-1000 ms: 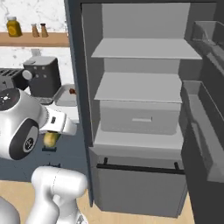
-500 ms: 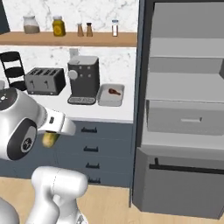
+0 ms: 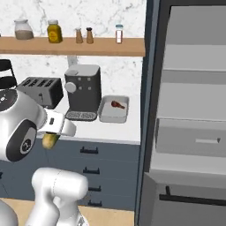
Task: Place one cucumber and one chicken drumstick in each tupperware on the nearby counter, to pack two identical lunches.
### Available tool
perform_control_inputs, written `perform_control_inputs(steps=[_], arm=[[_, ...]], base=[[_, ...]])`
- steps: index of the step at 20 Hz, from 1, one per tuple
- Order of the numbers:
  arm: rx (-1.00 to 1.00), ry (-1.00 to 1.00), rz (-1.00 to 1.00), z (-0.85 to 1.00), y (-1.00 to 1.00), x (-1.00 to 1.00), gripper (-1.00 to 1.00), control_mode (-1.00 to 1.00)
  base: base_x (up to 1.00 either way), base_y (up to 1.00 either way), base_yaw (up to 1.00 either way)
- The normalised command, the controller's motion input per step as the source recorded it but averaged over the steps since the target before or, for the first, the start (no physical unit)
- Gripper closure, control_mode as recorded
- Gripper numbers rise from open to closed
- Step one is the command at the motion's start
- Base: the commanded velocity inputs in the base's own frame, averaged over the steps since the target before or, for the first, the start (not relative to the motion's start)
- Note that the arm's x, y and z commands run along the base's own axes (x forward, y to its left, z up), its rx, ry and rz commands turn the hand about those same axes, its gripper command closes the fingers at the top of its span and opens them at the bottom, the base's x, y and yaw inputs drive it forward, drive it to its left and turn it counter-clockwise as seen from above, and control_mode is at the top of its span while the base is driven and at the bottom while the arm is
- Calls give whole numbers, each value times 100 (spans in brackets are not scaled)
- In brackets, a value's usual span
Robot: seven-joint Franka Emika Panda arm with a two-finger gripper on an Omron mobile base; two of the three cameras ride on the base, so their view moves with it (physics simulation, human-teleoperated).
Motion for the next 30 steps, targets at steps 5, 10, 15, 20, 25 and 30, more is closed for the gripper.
perform_control_inputs(steps=[5, 10, 15, 20, 25, 30], arm=[[0, 0, 0, 0, 0, 0, 100, 100], [0, 0, 0, 0, 0, 0, 100, 100], [0, 0, 0, 0, 0, 0, 100, 100], [0, 0, 0, 0, 0, 0, 100, 100], [0, 0, 0, 0, 0, 0, 100, 100], [0, 0, 0, 0, 0, 0, 100, 100]], base=[[67, 15, 0], [48, 6, 0], [43, 6, 0], [31, 14, 0], [44, 21, 0], [22, 3, 0]])
